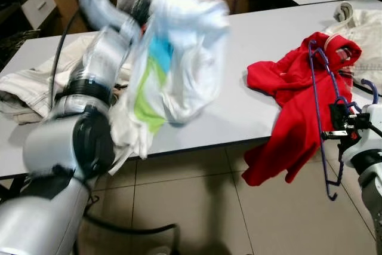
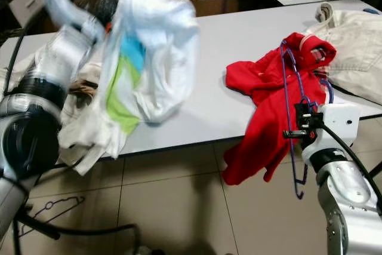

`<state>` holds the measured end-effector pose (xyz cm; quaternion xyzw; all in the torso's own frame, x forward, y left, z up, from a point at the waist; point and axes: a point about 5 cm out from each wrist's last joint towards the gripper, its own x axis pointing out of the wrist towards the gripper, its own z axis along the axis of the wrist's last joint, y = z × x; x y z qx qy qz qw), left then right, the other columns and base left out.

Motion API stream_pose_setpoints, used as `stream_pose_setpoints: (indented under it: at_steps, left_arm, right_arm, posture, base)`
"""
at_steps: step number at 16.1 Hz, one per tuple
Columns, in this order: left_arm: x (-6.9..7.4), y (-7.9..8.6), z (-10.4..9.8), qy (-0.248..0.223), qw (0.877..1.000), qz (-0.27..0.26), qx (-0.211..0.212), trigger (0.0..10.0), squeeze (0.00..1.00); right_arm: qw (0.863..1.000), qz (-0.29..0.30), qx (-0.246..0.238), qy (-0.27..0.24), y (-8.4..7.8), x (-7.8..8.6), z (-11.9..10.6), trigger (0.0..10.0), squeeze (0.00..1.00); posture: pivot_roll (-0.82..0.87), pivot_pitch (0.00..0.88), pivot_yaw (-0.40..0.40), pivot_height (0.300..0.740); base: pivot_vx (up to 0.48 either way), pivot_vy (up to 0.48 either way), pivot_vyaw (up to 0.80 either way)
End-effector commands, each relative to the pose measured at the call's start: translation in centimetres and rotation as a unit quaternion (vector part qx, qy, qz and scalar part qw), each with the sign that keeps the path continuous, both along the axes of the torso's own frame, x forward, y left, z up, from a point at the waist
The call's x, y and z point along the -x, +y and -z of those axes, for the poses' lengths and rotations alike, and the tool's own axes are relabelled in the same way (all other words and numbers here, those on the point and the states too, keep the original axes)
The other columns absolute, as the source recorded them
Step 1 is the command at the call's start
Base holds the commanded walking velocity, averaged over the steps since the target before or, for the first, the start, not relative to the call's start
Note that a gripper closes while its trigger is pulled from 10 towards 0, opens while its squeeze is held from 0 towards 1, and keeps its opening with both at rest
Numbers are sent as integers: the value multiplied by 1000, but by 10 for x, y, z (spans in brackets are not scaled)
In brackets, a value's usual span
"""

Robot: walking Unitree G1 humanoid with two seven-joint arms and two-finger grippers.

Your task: Hang hanger

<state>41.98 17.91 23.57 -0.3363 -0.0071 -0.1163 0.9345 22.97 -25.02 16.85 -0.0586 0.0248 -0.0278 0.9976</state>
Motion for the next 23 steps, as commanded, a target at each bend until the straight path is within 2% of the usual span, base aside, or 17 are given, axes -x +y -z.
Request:
stream_pose_setpoints:
  at_steps: [1, 2, 4, 6, 7, 8, 9, 12, 14, 15, 17, 18, 19, 20, 21, 22, 23]
  left_arm:
    - [3, 10, 23, 68, 996, -38, -42, 0, 0]
    - [8, 15, 41, 109, 991, -52, -63, 0, 0]
    - [12, 17, 57, 144, 983, -59, -93, 0, 0]
    - [15, 17, 68, 158, 973, -60, -158, 0, 0]
    - [15, 16, 68, 153, 966, -51, -200, 10000, 0]
    - [14, 16, 65, 136, 965, -40, -220, 10000, 27]
    - [13, 17, 61, 119, 963, -36, -239, 10000, 1000]
    - [11, 22, 46, 85, 959, -39, -267, 10000, 1000]
    - [10, 32, 36, 67, 957, -48, -279, 10000, 1000]
    - [10, 43, 24, 46, 957, -50, -281, 10000, 1000]
    - [9, 37, 14, 15, 960, -4, -280, 10000, 1000]
    - [9, 20, 12, -14, 955, 64, -289, 10000, 1000]
    - [11, 1, 16, -36, 939, 128, -316, 10000, 1000]
    - [13, -11, 25, -37, 919, 158, -359, 10000, 1000]
    - [15, -16, 37, -25, 906, 166, -389, 10000, 1000]
    - [17, -18, 47, -14, 891, 173, -420, 10000, 325]
    - [21, -20, 61, 2, 873, 187, -450, 10000, 0]
  right_arm:
    - [1000, -5, -3, -10, 3, -2, -2, 10000, 0]
    - [1000, -10, -5, -6, 6, -3, 0, 10000, 0]
    - [1000, -18, -5, 0, 9, -3, 2, 10000, 0]
    - [1000, -26, -4, 3, 12, -4, 3, 10000, 0]
    - [1000, -28, -3, 3, 12, -4, 3, 10000, 0]
    - [1000, -28, -3, 3, 12, -4, 3, 10000, 0]
    - [1000, -28, -2, 3, 12, -4, 3, 10000, 0]
    - [1000, -28, -1, 2, 13, -3, 3, 10000, 0]
    - [1000, -27, -1, 1, 12, -3, 3, 10000, 0]
    - [1000, -28, -1, 1, 11, -2, 3, 10000, 0]
    - [1000, -29, 0, 2, 11, -2, 4, 10000, 0]
    - [1000, -31, 0, 3, 12, -4, 4, 10000, 0]
    - [999, -36, -1, 2, 14, -6, 4, 10000, 0]
    - [999, -40, 0, 0, 16, -7, 3, 10000, 0]
    - [999, -41, -1, -2, 17, -7, 2, 10000, 0]
    - [999, -42, -1, -2, 17, -7, 3, 10000, 0]
    - [999, -42, -1, -1, 18, -6, 3, 10000, 0]
  posture:
    - [-114, 0, 109, 740]
    - [-113, 0, 109, 740]
    - [-113, 0, 109, 740]
    - [-108, 0, 103, 740]
    - [-108, 0, 104, 740]
    - [-109, 0, 105, 740]
    - [-110, 0, 106, 740]
    - [-114, 0, 110, 740]
    - [-114, 0, 110, 740]
    - [-109, 0, 106, 740]
    - [-102, 0, 100, 740]
    - [-96, 0, 98, 740]
    - [-99, 0, 102, 740]
    - [-102, 0, 107, 740]
    - [-105, 0, 111, 740]
    - [-108, 0, 115, 740]
    - [-111, 0, 121, 740]
  base:
    - [0, 0, 0]
    - [0, 0, 0]
    - [0, 0, 0]
    - [0, 0, 0]
    - [0, 0, 0]
    - [0, 0, 0]
    - [0, 0, 0]
    - [0, 0, 0]
    - [0, 0, 0]
    - [0, 0, 0]
    - [0, 0, 0]
    - [0, 0, 0]
    - [0, 0, 0]
    - [0, 0, 0]
    - [0, 0, 0]
    - [0, 0, 0]
    - [0, 0, 0]
